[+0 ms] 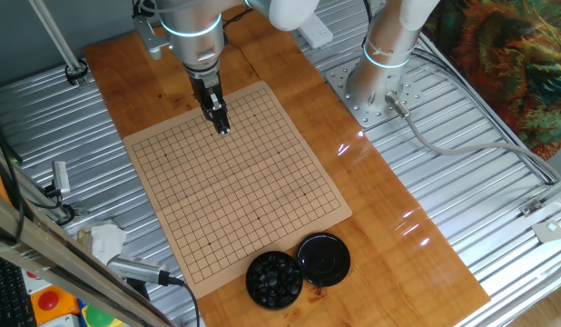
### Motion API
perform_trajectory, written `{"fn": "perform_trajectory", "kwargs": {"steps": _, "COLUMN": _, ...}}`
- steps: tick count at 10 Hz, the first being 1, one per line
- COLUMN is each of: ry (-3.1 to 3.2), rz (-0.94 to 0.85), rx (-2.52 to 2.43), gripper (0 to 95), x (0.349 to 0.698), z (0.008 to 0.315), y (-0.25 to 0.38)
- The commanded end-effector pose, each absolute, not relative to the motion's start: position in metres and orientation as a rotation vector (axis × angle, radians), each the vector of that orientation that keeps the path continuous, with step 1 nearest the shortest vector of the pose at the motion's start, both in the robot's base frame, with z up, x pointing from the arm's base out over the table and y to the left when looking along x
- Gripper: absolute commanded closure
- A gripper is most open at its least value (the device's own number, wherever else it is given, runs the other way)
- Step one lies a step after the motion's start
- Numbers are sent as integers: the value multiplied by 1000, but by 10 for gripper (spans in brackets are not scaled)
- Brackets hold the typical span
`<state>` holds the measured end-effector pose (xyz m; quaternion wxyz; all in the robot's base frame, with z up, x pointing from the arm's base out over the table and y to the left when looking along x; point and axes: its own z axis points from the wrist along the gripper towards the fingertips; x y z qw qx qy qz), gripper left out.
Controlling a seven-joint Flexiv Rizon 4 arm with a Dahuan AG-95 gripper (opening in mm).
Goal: Play the first move as black on the 3-4 point in the upper right corner of the Go board
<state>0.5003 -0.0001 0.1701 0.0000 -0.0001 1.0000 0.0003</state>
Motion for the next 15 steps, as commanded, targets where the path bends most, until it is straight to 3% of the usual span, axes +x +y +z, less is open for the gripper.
{"fn": "perform_trajectory", "kwargs": {"steps": 1, "ry": 3058, "rz": -105, "rx": -88, "gripper": 950, "x": 500, "z": 170, "y": 0}}
{"fn": "perform_trajectory", "kwargs": {"steps": 15, "ry": 3068, "rz": -108, "rx": -88, "gripper": 950, "x": 500, "z": 173, "y": 1}}
